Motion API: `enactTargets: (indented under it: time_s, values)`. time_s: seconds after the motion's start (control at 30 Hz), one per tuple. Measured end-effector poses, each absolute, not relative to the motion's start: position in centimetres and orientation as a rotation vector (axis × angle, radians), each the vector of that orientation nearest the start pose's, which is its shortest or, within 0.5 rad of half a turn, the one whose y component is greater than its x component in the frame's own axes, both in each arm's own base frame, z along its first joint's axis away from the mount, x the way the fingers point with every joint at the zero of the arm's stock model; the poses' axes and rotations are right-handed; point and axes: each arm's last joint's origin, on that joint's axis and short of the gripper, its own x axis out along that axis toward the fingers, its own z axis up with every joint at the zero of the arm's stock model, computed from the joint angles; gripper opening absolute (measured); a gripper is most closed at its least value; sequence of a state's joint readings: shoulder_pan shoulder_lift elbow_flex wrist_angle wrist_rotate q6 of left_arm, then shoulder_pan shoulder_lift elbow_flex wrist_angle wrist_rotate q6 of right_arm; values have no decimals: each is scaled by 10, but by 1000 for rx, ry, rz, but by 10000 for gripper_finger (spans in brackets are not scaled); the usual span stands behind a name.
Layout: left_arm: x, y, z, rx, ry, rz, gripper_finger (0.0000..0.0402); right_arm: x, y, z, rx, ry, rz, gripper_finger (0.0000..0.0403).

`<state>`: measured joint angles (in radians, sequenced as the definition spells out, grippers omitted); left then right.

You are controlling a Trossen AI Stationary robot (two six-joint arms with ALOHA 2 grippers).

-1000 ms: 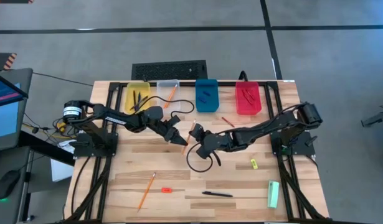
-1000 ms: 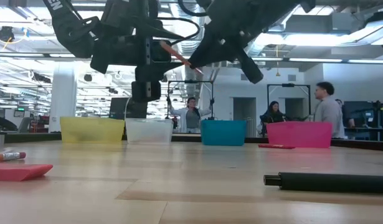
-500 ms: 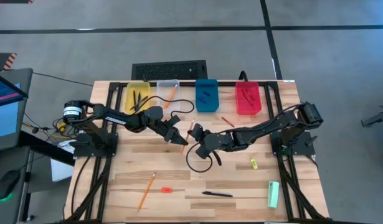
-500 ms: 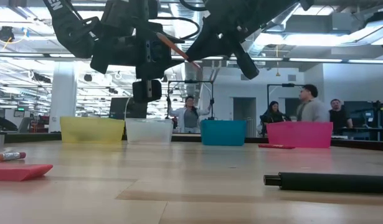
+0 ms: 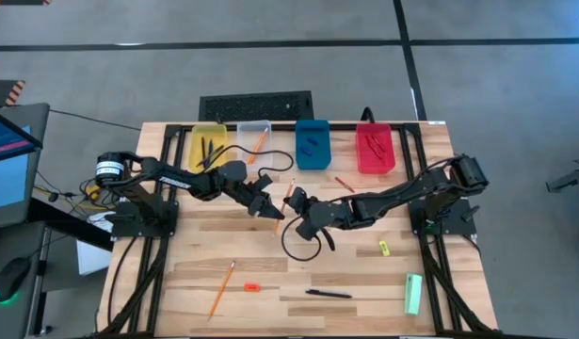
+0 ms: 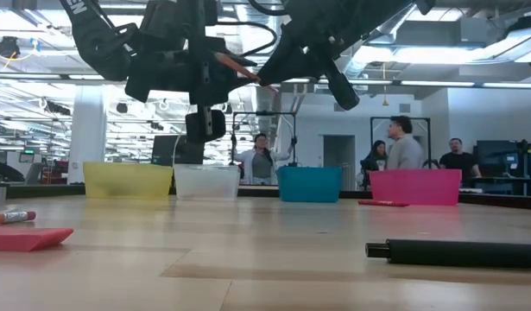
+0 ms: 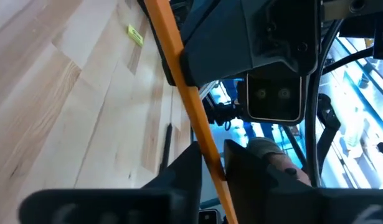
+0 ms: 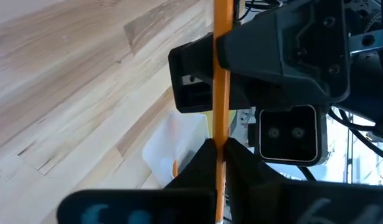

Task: Sort crayons/erasers/pens/pencils in bins
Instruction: Put the orange pencil into the transparent bin

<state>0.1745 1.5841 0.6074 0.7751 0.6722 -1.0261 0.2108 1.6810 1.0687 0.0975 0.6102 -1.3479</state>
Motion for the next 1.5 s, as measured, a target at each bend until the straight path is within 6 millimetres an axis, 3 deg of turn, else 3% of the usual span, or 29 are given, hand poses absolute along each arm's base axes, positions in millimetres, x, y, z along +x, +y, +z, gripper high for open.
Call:
enactTargets:
  time_s: [0.17, 0.33, 0.73, 0.87, 1.03, 1.3, 1.5]
  values:
    - [297, 34, 177, -1069, 433, -342, 19, 359, 60, 230, -1506, 675, -18, 34]
    - [297, 35, 177, -1044, 421, -338, 17, 359, 63, 231, -1501, 659, -22, 58]
    - [298, 35, 179, -1002, 401, -347, 16, 356, 71, 233, -1527, 711, -134, 201]
    - [297, 36, 178, -985, 403, -342, 14, 353, 80, 234, -1543, 731, -189, 232]
    - [296, 42, 177, -946, 393, -320, 14, 348, 94, 235, -1559, 754, -257, 236]
    - [293, 52, 172, -868, 406, -276, 14, 339, 110, 234, -1469, 759, -348, 209]
    - [289, 62, 165, -801, 439, -207, 14, 331, 102, 217, -1196, 812, -325, 161]
